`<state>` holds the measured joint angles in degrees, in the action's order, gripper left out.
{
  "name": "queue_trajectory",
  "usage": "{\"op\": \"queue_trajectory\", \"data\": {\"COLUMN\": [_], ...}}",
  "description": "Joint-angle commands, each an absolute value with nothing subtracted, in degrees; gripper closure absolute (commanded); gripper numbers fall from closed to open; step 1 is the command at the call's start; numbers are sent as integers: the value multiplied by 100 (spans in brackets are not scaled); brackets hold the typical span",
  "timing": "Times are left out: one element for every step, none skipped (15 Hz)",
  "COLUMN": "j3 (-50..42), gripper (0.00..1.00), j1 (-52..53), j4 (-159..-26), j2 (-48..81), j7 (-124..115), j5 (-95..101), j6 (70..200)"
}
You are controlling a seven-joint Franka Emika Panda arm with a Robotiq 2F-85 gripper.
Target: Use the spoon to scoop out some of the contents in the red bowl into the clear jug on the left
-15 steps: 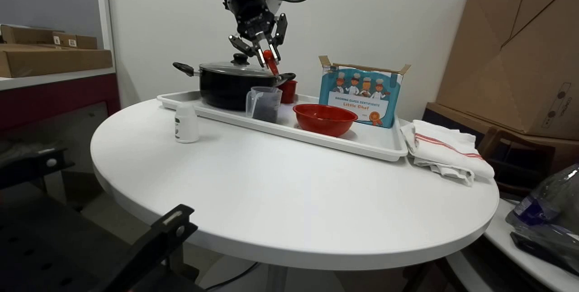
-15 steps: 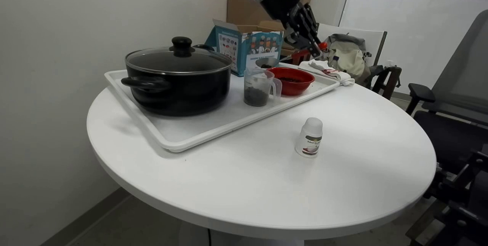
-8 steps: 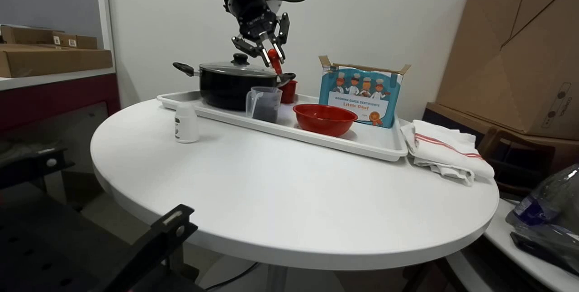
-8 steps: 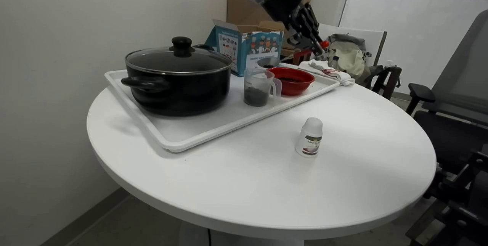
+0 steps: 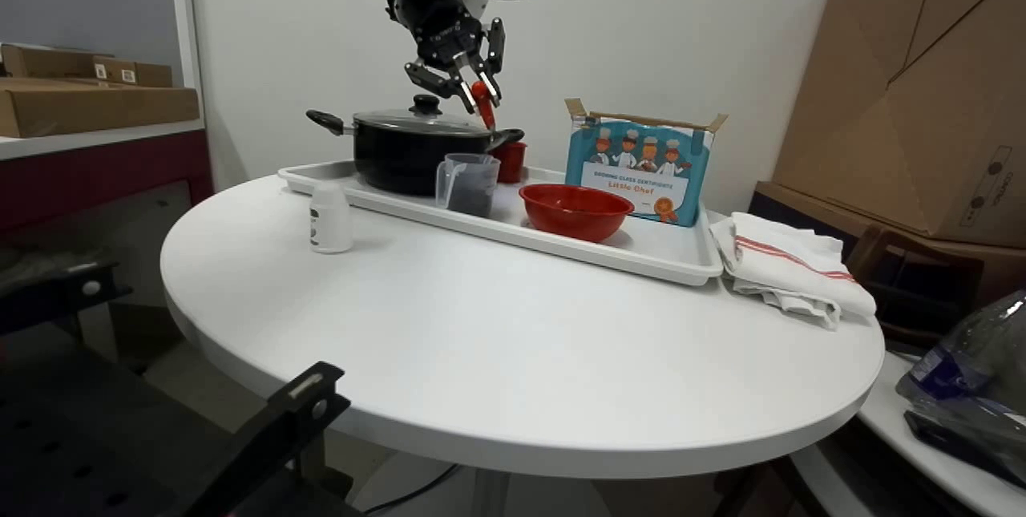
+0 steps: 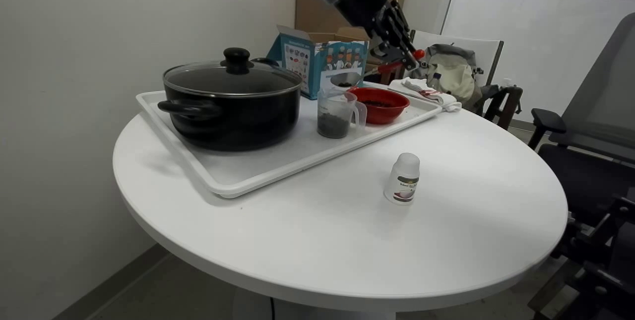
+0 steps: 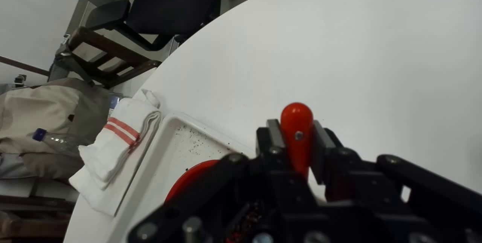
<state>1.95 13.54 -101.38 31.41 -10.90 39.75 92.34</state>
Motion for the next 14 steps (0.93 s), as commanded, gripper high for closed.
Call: {"op": "queue_trajectory", "data": {"j3": [208, 215, 229, 242, 258, 280, 301, 319, 338, 349, 348, 345, 342, 347], "gripper": [90, 90, 90, 90, 90, 90, 90, 90, 90, 90, 90, 90, 90, 90], "j1": [1468, 1481, 1497, 1509, 1525, 1531, 1536, 1537, 1522, 1512, 1496, 1484, 1464, 1431], "j4": [-10163, -10167, -10178, -10182, -10180, -10190, -10199, -10209, -10226, -10241, -10257, -10267, -10276, -10285], "j2": [3123, 3122, 3113, 3109, 3108, 3099, 3094, 3092, 3082, 3078, 3076, 3072, 3055, 3020], "j7": [-1294, -1317, -1331, -1357, -1378, -1385, -1391, -1397, -1396, -1393, -1392, -1384, -1378, -1361], "j5": [4309, 4382, 4458, 4522, 4578, 4621, 4661, 4688, 4689, 4691, 4696, 4695, 4684, 4642], "j6": [9010, 8986, 8966, 8951, 8926, 8920, 8912, 8908, 8914, 8920, 8926, 8929, 8943, 8974]}}
